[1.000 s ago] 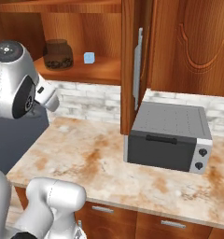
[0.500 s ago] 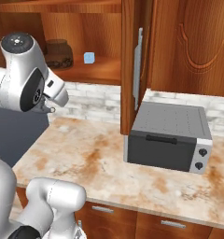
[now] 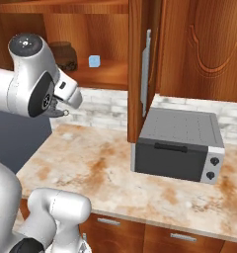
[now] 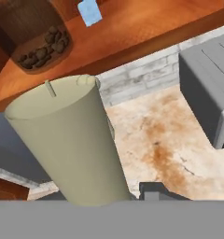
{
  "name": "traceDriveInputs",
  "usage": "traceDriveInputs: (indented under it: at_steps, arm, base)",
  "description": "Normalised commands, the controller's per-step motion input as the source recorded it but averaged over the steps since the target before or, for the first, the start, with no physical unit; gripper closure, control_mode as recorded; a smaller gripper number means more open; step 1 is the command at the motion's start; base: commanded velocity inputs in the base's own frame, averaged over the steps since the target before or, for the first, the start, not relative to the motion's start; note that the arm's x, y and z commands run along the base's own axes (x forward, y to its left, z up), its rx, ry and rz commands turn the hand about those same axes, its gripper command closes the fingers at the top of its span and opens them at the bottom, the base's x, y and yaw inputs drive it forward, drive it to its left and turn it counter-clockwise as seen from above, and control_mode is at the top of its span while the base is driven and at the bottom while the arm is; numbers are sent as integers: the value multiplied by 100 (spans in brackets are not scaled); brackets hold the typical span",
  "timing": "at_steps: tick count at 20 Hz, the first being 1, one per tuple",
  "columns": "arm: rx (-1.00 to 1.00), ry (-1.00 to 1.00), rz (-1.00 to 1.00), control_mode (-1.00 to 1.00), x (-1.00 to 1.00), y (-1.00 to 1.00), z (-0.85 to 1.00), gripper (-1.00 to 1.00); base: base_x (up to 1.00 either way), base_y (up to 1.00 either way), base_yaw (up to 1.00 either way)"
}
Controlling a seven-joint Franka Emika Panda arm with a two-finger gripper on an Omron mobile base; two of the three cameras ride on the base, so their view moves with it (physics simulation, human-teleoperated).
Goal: Pick the jar and candle from the dining table and place them in the open cabinet. Close the cabinet after placing the objects.
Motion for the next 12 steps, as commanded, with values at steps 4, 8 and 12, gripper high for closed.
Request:
traceDriveInputs:
  at_steps: [4,8,12]
  arm:
    - [-18,-22,1,-100,9,-15,0,100]
    - [-6,-12,0,-100,24,-17,2,100]
    - [-1,-4,0,-100,32,-17,6,100]
  base:
    - [0,0,0]
    - [0,0,0]
    - [0,0,0]
